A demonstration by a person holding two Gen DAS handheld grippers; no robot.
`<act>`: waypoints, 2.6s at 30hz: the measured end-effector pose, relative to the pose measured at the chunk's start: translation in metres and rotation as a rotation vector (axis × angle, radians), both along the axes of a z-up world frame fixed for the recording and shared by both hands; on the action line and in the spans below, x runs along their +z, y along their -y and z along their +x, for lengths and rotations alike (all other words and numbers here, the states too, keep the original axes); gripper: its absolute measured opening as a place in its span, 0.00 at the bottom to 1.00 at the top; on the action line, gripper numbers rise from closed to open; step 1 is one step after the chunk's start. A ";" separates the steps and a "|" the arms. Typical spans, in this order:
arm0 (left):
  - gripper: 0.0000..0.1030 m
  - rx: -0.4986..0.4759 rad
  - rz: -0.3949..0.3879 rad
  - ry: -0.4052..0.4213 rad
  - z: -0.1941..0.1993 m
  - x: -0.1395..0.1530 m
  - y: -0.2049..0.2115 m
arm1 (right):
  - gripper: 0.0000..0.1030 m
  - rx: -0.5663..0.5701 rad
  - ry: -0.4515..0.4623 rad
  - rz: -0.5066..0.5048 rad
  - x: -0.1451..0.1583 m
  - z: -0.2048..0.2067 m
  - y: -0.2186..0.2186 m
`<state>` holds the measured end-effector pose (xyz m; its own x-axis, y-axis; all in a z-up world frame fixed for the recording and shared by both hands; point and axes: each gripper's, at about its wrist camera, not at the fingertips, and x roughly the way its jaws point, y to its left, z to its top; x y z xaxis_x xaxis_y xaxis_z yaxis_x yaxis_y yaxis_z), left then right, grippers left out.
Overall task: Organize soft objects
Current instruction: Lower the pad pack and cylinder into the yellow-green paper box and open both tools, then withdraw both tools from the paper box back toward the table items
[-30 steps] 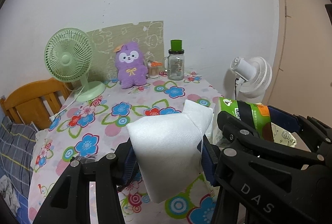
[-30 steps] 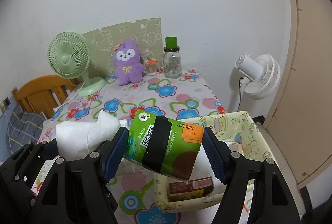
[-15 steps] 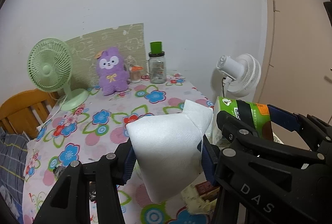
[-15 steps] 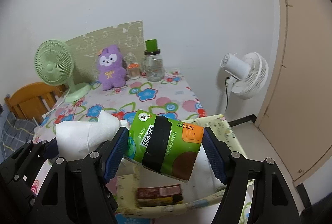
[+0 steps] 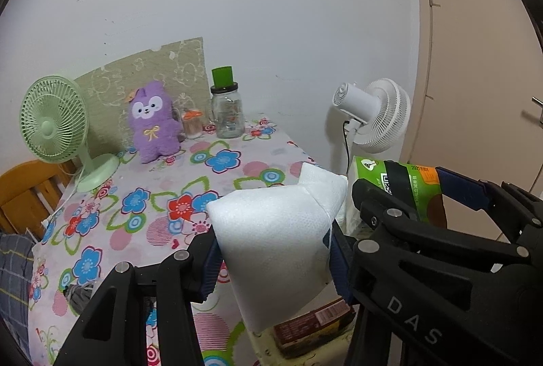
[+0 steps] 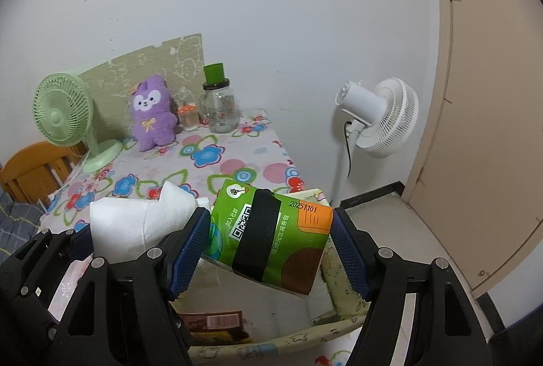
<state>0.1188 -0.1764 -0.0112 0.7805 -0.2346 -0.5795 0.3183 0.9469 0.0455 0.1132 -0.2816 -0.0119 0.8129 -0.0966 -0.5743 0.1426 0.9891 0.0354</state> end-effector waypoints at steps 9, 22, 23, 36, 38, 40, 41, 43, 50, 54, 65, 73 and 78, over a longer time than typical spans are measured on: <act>0.58 0.001 0.001 -0.047 0.015 -0.017 0.015 | 0.72 -0.023 -0.046 0.004 -0.016 0.014 0.013; 0.95 0.015 0.048 -0.060 0.022 -0.030 0.024 | 0.74 -0.037 -0.090 0.049 -0.031 0.031 0.022; 0.96 0.011 0.051 -0.065 0.022 -0.031 0.024 | 0.75 -0.030 -0.096 0.056 -0.032 0.032 0.022; 0.98 0.009 0.055 -0.074 0.018 -0.032 0.017 | 0.82 0.027 -0.105 0.027 -0.034 0.029 0.007; 0.98 0.012 0.054 -0.071 0.016 -0.031 0.015 | 0.83 0.025 -0.106 0.023 -0.034 0.027 0.004; 0.98 0.015 0.048 -0.068 0.014 -0.029 0.012 | 0.83 0.026 -0.109 0.022 -0.033 0.026 0.003; 0.98 0.015 0.046 -0.066 0.014 -0.028 0.011 | 0.83 0.028 -0.112 0.022 -0.033 0.025 0.002; 0.98 0.016 0.046 -0.061 0.011 -0.027 0.009 | 0.84 0.027 -0.111 0.026 -0.032 0.023 0.000; 0.98 0.018 0.037 -0.051 0.003 -0.022 -0.001 | 0.84 0.028 -0.096 0.012 -0.025 0.013 -0.011; 0.98 0.020 0.034 -0.037 -0.003 -0.017 -0.007 | 0.84 0.031 -0.078 0.001 -0.019 0.006 -0.018; 0.98 0.037 0.016 -0.015 -0.018 -0.006 -0.026 | 0.84 0.050 -0.045 -0.019 -0.006 -0.010 -0.039; 0.98 0.047 0.003 -0.007 -0.025 0.001 -0.043 | 0.84 0.060 -0.018 -0.031 0.003 -0.020 -0.057; 0.98 0.055 0.000 0.008 -0.031 0.006 -0.053 | 0.84 0.069 -0.005 -0.033 0.008 -0.026 -0.067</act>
<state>0.0878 -0.1232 -0.0049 0.7965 -0.1909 -0.5737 0.2653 0.9630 0.0480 0.0875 -0.2149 -0.0040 0.8152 -0.0598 -0.5760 0.0744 0.9972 0.0017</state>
